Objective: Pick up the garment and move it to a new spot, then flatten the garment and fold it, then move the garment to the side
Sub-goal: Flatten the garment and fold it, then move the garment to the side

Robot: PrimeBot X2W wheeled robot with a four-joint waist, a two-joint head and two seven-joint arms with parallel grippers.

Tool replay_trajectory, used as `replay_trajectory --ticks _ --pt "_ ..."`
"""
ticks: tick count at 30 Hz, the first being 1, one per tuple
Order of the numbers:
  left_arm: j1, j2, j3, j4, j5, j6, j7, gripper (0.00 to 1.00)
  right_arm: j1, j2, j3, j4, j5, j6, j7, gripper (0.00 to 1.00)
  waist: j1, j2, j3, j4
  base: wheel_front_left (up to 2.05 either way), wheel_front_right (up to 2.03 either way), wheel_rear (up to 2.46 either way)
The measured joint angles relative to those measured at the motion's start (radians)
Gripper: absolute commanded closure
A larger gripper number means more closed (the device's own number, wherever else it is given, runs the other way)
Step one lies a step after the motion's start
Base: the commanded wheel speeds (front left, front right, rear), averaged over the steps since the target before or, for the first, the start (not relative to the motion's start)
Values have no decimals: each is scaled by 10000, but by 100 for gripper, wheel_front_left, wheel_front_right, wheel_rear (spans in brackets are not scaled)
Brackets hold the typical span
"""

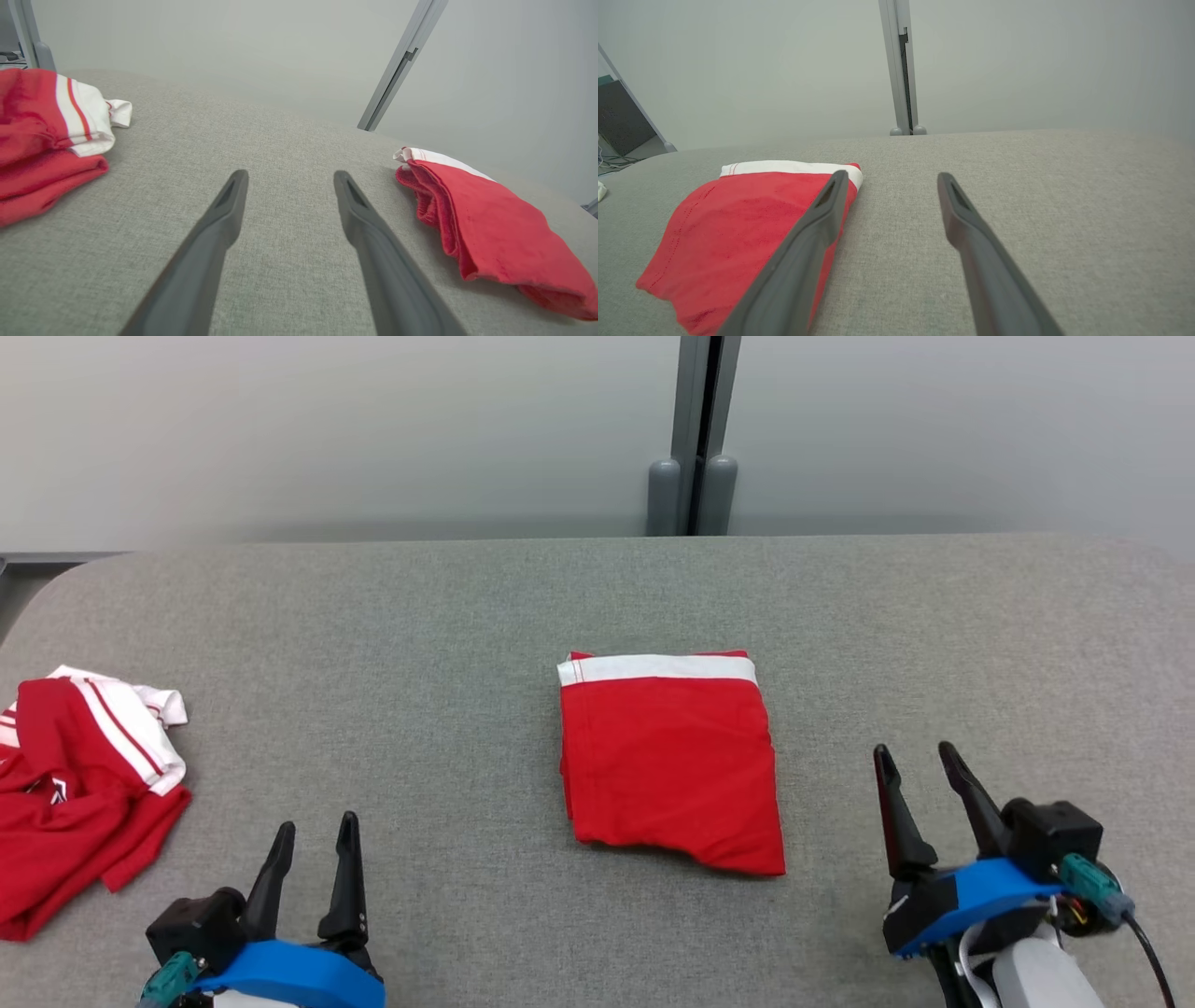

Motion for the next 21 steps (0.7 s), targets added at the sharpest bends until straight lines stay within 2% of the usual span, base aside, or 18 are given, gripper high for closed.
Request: replay_trajectory --ticks 9,21 --pt "604 -403 387 46 970 0 0 0 1105 2 -186 376 -151 0 2 0 -2 0 -598 -219 0 0 0" --pt "844 -527 355 -27 1156 0 0 0 1267 0 -25 690 176 0 0 0 -1 -1 -607 -164 0 0 0"
